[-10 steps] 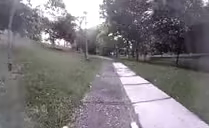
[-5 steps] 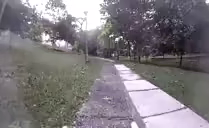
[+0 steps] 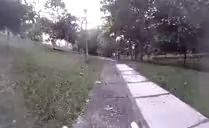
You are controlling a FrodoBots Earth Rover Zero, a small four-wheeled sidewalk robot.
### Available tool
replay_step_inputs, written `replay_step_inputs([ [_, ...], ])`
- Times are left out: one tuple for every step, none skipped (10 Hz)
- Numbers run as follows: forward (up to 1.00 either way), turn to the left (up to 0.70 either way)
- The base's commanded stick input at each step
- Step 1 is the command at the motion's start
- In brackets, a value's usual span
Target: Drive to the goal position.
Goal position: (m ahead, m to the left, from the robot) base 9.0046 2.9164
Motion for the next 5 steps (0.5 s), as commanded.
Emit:
replay_step_inputs([
  [0.7,-0.09],
  [0.7,-0.09],
  [0.7,-0.09],
  [0.7,-0.09],
  [0.7,-0.11],
])
